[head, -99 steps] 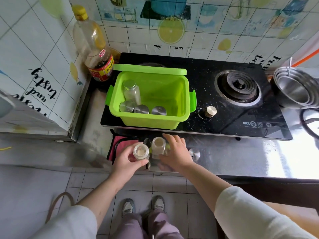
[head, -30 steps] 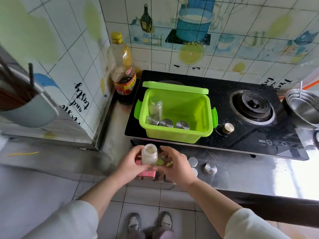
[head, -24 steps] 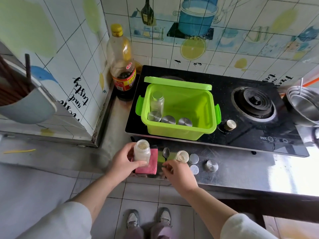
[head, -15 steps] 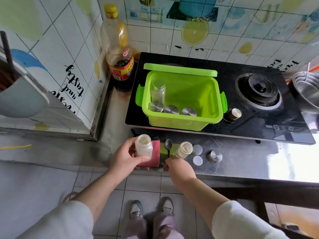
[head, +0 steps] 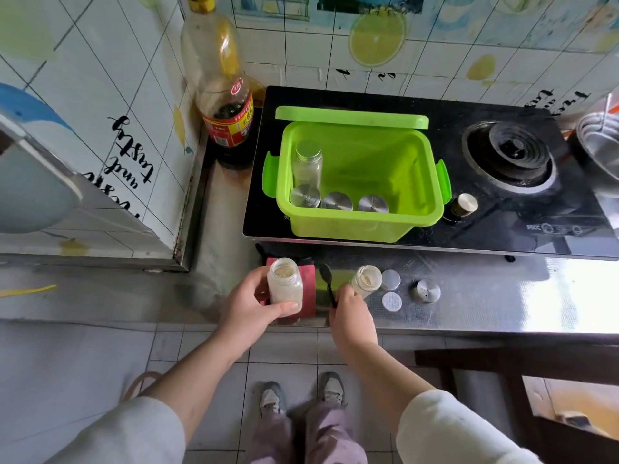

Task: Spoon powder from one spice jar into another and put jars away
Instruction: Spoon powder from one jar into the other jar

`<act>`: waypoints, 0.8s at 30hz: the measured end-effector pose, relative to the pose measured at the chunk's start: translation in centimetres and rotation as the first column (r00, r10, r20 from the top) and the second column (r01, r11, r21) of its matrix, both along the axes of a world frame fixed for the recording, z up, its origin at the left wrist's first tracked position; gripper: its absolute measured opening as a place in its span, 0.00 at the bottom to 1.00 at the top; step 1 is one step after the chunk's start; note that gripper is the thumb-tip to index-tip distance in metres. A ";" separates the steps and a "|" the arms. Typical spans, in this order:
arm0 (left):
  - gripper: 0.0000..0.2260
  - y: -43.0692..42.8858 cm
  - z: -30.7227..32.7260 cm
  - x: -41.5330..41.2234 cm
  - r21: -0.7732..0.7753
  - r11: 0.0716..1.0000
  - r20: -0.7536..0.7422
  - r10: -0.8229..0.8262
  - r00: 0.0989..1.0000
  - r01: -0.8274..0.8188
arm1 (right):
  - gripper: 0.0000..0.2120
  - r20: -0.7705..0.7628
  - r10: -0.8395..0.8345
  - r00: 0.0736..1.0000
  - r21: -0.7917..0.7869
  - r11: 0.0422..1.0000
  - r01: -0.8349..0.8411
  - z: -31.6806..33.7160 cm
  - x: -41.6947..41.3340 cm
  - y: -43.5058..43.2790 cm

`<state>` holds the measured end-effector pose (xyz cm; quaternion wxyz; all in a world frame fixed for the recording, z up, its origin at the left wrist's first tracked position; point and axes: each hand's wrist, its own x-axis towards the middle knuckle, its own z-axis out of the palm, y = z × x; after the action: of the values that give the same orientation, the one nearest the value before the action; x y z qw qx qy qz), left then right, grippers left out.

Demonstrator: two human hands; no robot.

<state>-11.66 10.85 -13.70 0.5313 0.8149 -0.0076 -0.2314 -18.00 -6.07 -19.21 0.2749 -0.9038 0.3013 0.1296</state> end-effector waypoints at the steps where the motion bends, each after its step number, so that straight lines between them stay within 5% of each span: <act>1: 0.27 0.0 0.0 0.0 -0.006 1.000 -0.013 -0.007 1.000 0.006 | 0.09 0.001 -0.023 1.000 0.020 1.000 0.023 -0.1 0.0 0.0; 16: 0.25 -0.3 1.3 -0.1 -0.007 0.999 -0.063 -0.051 0.997 0.050 | 0.04 0.119 -0.229 0.966 0.349 0.921 0.176 6.0 -0.8 -0.1; 24: 0.26 -1.8 3.4 0.1 0.032 0.996 0.042 -0.082 0.996 0.081 | 0.09 0.255 -0.354 0.900 0.540 0.824 0.172 10.9 -2.2 -2.7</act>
<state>-11.52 9.04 -10.34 0.5087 0.8268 -0.0486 -0.2352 -20.24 -8.81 -8.33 0.5651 -0.7572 0.3275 0.0042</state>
